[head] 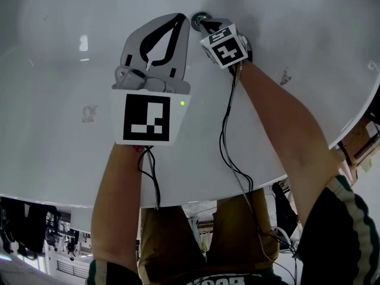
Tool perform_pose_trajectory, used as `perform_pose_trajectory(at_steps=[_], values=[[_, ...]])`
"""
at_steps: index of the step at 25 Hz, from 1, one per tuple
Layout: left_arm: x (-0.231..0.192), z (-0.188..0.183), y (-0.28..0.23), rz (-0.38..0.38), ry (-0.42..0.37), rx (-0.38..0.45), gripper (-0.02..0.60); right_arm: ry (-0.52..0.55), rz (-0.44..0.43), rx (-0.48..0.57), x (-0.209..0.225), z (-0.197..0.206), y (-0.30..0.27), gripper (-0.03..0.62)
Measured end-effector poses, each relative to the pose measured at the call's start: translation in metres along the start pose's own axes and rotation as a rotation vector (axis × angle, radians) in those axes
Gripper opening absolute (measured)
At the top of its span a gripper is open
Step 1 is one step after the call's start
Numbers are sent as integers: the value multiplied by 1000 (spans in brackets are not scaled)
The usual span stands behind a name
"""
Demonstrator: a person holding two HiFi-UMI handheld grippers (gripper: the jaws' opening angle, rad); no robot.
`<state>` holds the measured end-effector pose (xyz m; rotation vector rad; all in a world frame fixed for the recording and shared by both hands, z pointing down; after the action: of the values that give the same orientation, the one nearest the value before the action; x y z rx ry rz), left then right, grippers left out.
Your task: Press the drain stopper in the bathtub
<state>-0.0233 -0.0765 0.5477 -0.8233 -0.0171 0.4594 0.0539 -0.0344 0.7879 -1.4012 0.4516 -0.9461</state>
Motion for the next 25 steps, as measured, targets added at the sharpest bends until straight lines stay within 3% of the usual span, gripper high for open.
perform_pose_trajectory(at_steps=[11,20,25], values=[[-2,16,2,16,44,-17,6,87,118,-129,1,-1,-9,11],[1,21,-4,40,70,-21,6,62,156,-112,2,-2,-9,11],[3,20,-3,48,44,-11,6,32,158,-96,2,-3,-7,11]])
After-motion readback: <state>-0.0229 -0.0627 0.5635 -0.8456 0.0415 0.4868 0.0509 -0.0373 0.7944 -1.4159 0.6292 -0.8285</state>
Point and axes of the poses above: the fingertips, and each gripper's own axes: y backward along the fingers, x to its right, z out of its underside, the point moved 1 cm from there along y, backward along the fingers, and after that the axes turned 9 degrees about -x, right-handed, at the moved point
